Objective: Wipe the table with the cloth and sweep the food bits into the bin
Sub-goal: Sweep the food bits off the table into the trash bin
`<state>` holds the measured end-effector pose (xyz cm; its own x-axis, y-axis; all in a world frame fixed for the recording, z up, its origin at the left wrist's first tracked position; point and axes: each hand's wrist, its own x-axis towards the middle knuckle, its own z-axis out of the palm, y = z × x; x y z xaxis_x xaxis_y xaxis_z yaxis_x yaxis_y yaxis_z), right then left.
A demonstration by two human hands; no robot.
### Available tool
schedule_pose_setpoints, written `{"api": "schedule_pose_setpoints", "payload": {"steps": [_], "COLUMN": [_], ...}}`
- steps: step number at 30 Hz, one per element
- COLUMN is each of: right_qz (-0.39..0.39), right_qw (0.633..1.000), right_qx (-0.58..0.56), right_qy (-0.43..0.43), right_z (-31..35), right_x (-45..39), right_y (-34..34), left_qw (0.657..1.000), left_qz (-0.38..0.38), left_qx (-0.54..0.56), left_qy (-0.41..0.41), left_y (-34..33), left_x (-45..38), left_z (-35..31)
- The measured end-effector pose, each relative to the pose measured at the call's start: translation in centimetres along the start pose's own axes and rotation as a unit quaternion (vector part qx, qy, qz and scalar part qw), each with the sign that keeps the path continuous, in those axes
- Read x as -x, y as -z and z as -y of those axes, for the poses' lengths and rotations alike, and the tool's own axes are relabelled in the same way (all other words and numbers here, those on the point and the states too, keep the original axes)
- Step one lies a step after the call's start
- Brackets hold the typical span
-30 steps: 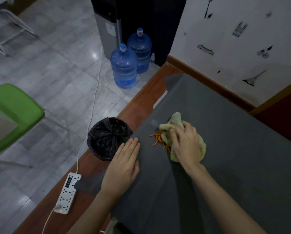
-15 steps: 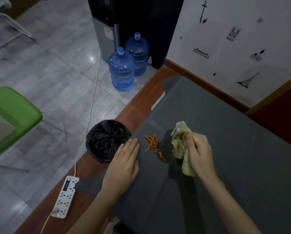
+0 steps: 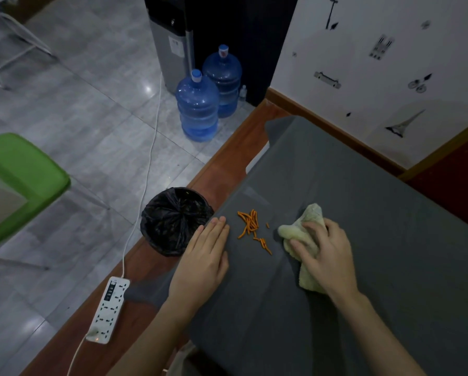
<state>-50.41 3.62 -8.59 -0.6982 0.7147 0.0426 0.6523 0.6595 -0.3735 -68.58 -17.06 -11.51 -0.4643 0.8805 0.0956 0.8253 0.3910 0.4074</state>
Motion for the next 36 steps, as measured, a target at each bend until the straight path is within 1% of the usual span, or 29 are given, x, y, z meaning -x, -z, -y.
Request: {"api": "schedule_pose_setpoints", "payload": {"steps": [2,3,6,8,11,16,19,23,26,29,31,33,36], "right_qz": [0.004,0.001,-0.008,-0.029,-0.074,-0.063,-0.032,-0.033,-0.026,0.012,0.032,0.015,-0.023], "right_qw": [0.999,0.999,0.992,0.983,0.974,0.956,0.96,0.972,0.981,0.979,0.976,0.974,0.972], "right_qx": [0.007,-0.008,-0.114,-0.177,-0.213,-0.277,-0.266,-0.221,-0.191,-0.202,-0.21,-0.222,-0.233], "right_qy": [0.036,0.046,0.047,0.044,0.016,-0.073,-0.077,-0.068,-0.029,0.031,0.056,0.039,-0.014], "right_z": [0.3,0.5,1.3,2.3,3.7,2.9,1.6,2.4,4.5,7.1,8.1,8.0,6.3], "right_x": [0.2,0.2,0.0,-0.3,-0.9,-2.0,-2.9,-4.4,-4.5,-4.0,-3.5,-3.2,-3.1], "right_y": [-0.1,-0.1,0.2,0.3,0.5,1.2,2.2,1.2,-0.7,-2.0,-2.2,-1.8,-0.3], "left_qw": [1.0,1.0,1.0,1.0,1.0,1.0,1.0,1.0,1.0,1.0,1.0,1.0,1.0], "left_qz": [0.002,0.003,0.006,0.006,0.006,0.006,0.005,0.004,0.002,0.005,0.006,0.005,0.0], "left_qx": [-0.003,-0.004,-0.005,-0.004,-0.007,-0.006,-0.004,-0.003,-0.004,-0.013,-0.02,-0.024,-0.023], "left_qy": [0.001,0.002,0.003,0.004,0.002,0.003,0.005,0.006,0.005,0.005,0.004,0.002,0.006], "left_y": [0.0,0.0,0.0,0.0,0.1,0.0,0.1,0.0,-0.1,0.0,0.1,0.1,0.0], "left_x": [0.0,0.0,-0.1,-0.1,-0.1,0.0,0.0,-0.1,-0.1,-0.1,-0.1,-0.1,0.0], "left_z": [0.0,0.0,0.0,0.0,0.0,0.0,0.0,-0.1,-0.1,-0.1,-0.1,-0.1,-0.1]}}
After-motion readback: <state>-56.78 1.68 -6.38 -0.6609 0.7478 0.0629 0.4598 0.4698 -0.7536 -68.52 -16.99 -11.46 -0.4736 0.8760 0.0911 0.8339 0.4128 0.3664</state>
